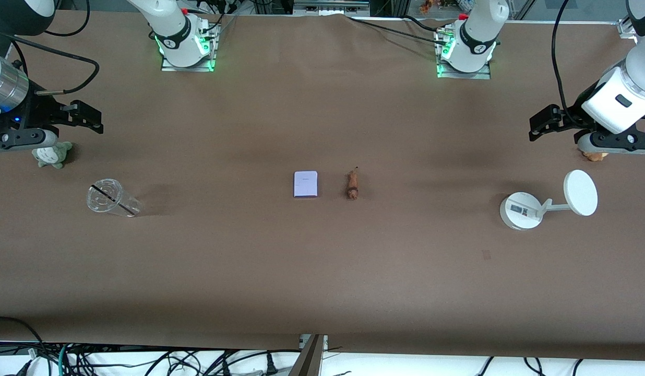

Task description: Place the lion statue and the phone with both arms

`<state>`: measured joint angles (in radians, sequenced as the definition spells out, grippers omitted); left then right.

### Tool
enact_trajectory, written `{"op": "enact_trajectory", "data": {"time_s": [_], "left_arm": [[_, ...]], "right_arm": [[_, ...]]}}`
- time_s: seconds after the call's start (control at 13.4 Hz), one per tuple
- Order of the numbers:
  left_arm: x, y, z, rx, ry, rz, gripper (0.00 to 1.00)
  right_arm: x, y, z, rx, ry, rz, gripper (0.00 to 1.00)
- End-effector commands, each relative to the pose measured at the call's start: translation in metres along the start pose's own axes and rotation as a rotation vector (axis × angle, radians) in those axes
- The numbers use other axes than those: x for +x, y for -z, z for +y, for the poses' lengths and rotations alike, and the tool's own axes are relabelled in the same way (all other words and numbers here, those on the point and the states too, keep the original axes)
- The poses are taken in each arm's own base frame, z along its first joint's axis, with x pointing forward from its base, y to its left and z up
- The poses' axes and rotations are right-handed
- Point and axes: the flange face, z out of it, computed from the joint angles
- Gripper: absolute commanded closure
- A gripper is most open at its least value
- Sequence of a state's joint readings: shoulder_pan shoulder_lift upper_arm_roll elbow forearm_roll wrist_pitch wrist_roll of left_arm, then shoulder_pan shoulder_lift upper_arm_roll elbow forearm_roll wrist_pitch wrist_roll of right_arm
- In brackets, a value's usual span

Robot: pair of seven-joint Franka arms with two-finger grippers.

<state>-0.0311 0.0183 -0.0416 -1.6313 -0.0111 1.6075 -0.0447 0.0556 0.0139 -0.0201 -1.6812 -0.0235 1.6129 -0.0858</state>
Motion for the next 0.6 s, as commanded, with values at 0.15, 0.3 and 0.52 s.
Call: {"op": "enact_trajectory", "data": {"time_s": [0.15,0.3,0.52], "left_arm": [[0.0006,0.0048,-0.0011,0.016,-0.006,-0.003,0.0],[0.0006,0.0047,-0.0003,0.016,-0.006,-0.003,0.0],[0.0033,-0.0012,0.0042,0.015,-0.011,-0.014,0.0]], "right_arm": [[-0.0053,0.004,-0.0032,0.012,-0.008,0.013,0.0],[-0.0051,0.0041,-0.0049,0.012,-0.005,0.013,0.0],[-0.0053,0.004,-0.005,0.013,-0.005,0.011,0.0]]}}
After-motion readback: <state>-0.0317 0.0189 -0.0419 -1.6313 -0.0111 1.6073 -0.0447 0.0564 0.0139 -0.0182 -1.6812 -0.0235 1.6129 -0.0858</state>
